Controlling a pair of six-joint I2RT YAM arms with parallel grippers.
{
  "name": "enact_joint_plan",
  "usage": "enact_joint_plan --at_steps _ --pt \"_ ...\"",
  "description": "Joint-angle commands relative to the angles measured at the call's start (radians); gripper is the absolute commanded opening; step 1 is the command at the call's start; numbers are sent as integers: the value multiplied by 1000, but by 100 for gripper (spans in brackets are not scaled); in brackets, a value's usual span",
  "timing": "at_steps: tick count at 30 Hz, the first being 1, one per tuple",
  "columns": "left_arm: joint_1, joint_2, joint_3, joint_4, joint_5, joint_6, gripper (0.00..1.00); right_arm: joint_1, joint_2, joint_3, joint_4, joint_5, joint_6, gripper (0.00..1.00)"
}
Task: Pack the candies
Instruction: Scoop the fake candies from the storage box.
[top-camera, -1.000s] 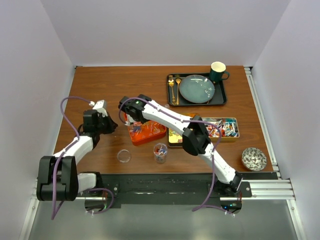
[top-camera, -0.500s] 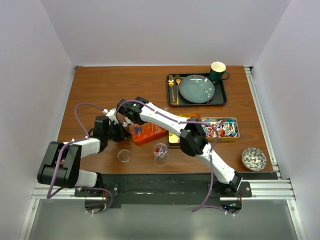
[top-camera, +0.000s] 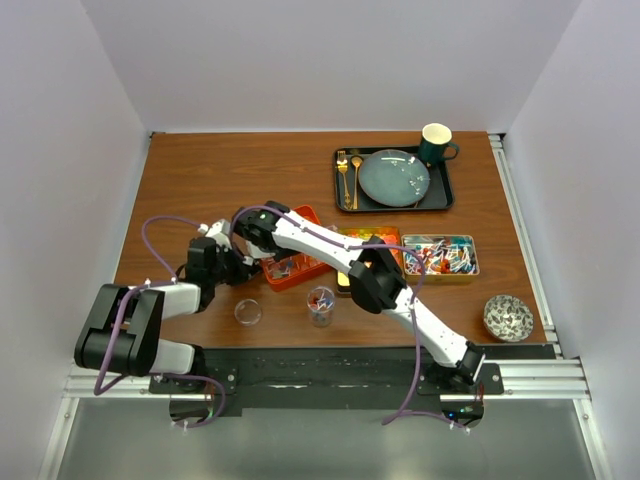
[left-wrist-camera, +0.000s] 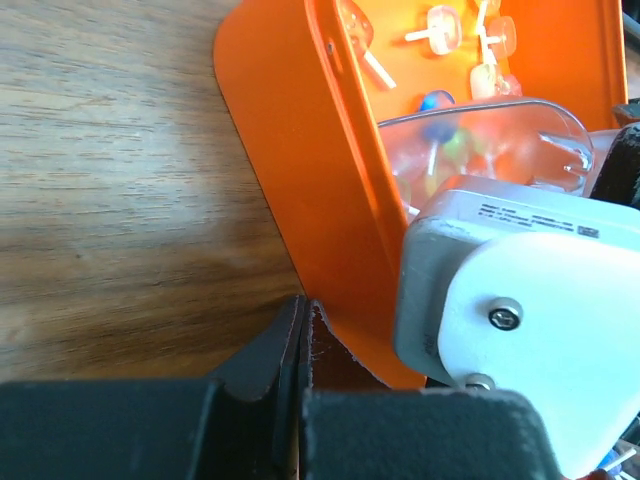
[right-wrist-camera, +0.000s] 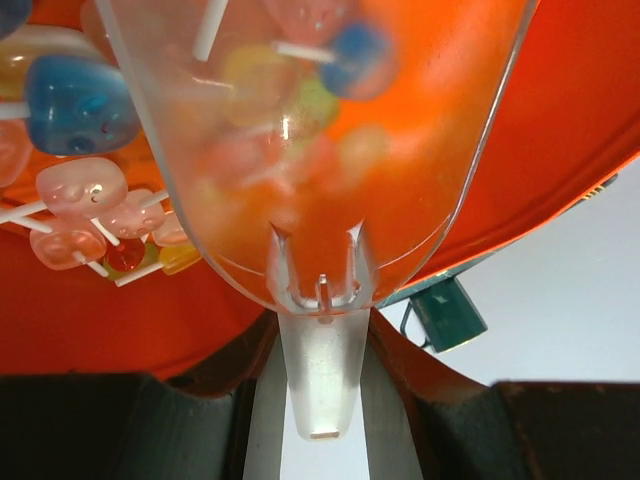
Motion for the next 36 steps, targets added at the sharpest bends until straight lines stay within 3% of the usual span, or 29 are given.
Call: enact_joint_plan --at_steps 1,12,18,27,36 --pt "-1 -11 -12 23 -9 6 0 19 72 39 96 -90 31 0" --pt "85 -31 41 -103 61 42 0 -85 38 105 167 -338 152 0" --pt "139 -35 117 -209 136 61 0 -105 -63 -80 286 -369 136 0" --pt "194 -86 209 -365 219 171 0 -154 -166 -189 361 -472 175 0" --pt "208 -126 282 -522 291 323 22 -168 -358 -482 587 -550 144 0"
